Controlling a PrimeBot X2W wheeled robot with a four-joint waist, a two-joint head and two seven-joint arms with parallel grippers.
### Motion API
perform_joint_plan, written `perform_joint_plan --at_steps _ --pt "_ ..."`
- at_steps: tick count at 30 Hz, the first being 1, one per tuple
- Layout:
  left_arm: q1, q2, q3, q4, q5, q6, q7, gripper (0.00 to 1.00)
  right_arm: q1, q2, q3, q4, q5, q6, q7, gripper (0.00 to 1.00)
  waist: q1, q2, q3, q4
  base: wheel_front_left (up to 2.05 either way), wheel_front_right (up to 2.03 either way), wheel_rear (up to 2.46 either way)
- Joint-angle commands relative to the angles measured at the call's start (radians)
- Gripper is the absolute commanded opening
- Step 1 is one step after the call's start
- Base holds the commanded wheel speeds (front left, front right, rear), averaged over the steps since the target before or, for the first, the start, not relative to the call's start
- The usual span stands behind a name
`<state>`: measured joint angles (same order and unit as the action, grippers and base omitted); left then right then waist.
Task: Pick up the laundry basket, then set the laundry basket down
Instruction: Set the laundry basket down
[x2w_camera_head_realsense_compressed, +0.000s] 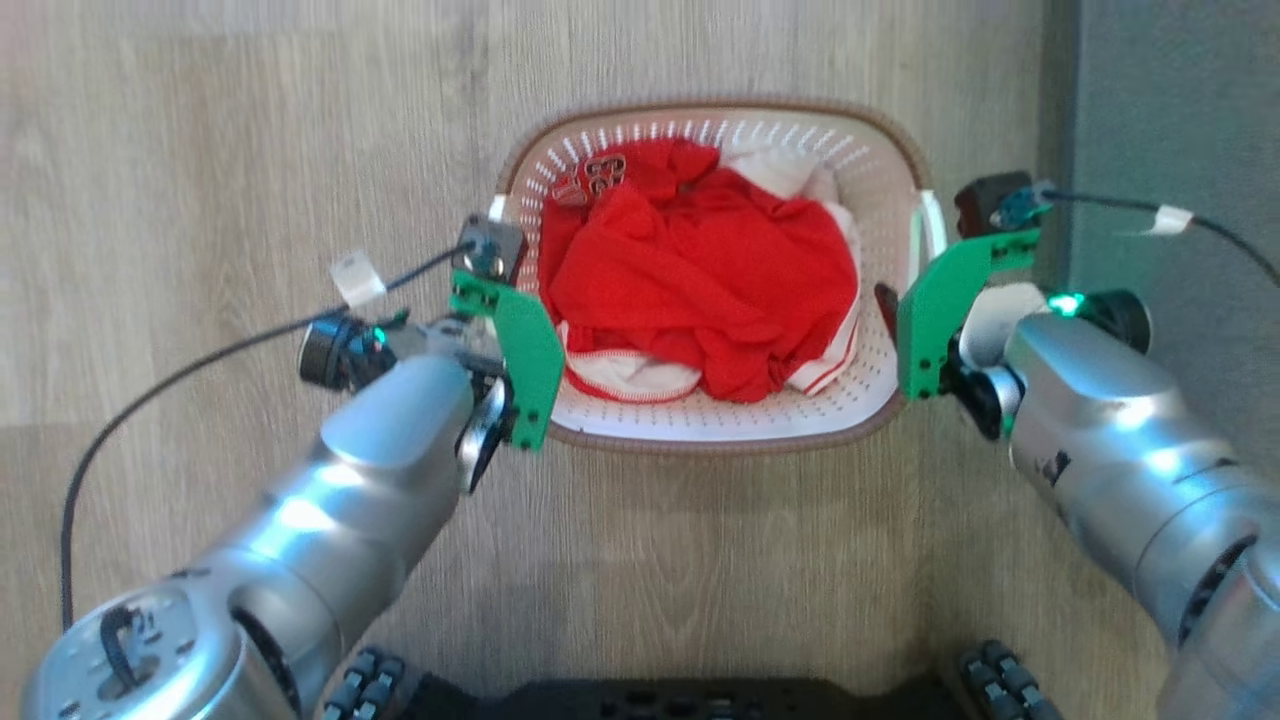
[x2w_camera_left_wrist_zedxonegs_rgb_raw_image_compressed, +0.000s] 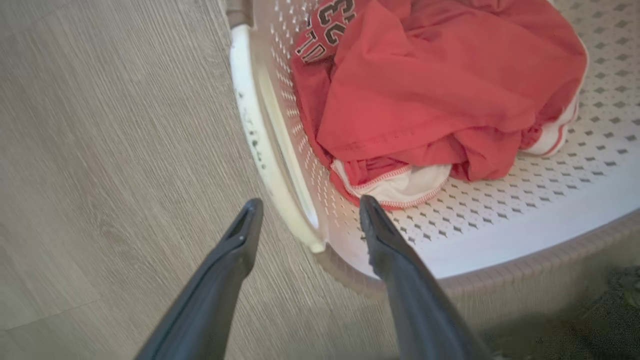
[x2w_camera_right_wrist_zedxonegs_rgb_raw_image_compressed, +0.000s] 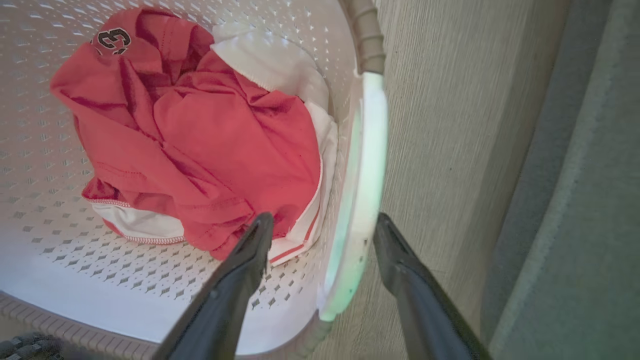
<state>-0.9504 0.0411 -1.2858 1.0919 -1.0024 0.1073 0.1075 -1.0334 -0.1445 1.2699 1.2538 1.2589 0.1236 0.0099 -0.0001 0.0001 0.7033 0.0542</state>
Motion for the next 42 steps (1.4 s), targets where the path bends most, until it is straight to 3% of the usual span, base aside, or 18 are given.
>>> perform_joint_plan --at_steps 1,7,15,31,34,37,42 --pt "0.016 0.009 0.006 0.001 0.004 -0.002 0.002 1.00 0.058 0.012 0.007 0.001 -0.005 0.007 0.001 1.00 0.0001 -0.0001 -0.038 -0.003 0.00 0.00 0.00" --pt "0.063 0.009 0.006 0.030 0.002 0.014 -0.017 1.00 0.084 0.021 0.007 0.016 -0.005 0.007 0.027 1.00 0.0001 -0.0001 -0.122 -0.002 0.00 0.00 0.00" --pt "0.107 0.009 0.006 0.050 -0.012 -0.015 -0.074 1.00 0.141 0.027 -0.014 0.032 0.000 0.007 0.000 1.00 0.0001 -0.0001 -0.275 -0.009 0.00 0.00 0.00" --pt "0.208 0.009 0.067 0.099 -0.061 -0.039 -0.347 1.00 0.221 0.028 -0.107 0.017 0.047 0.007 -0.247 1.00 0.0001 -0.0001 -0.555 -0.031 0.00 0.00 0.00" --pt "0.212 0.010 0.116 0.081 -0.067 -0.020 -0.367 1.00 0.215 0.013 -0.135 -0.017 0.040 0.007 -0.269 1.00 0.0001 -0.0001 -0.579 -0.033 0.00 0.00 0.00" --pt "0.195 0.041 0.208 -0.025 -0.006 0.039 -0.369 1.00 0.172 -0.035 -0.226 -0.090 -0.016 0.007 -0.271 1.00 0.0001 -0.0001 -0.584 -0.030 0.00 0.00 0.00" --pt "0.297 0.107 0.443 -0.321 0.189 0.135 -0.369 1.00 0.218 -0.108 -0.507 -0.292 -0.228 0.007 -0.271 1.00 0.0001 -0.0001 -0.599 -0.028 0.00 0.00 0.00"
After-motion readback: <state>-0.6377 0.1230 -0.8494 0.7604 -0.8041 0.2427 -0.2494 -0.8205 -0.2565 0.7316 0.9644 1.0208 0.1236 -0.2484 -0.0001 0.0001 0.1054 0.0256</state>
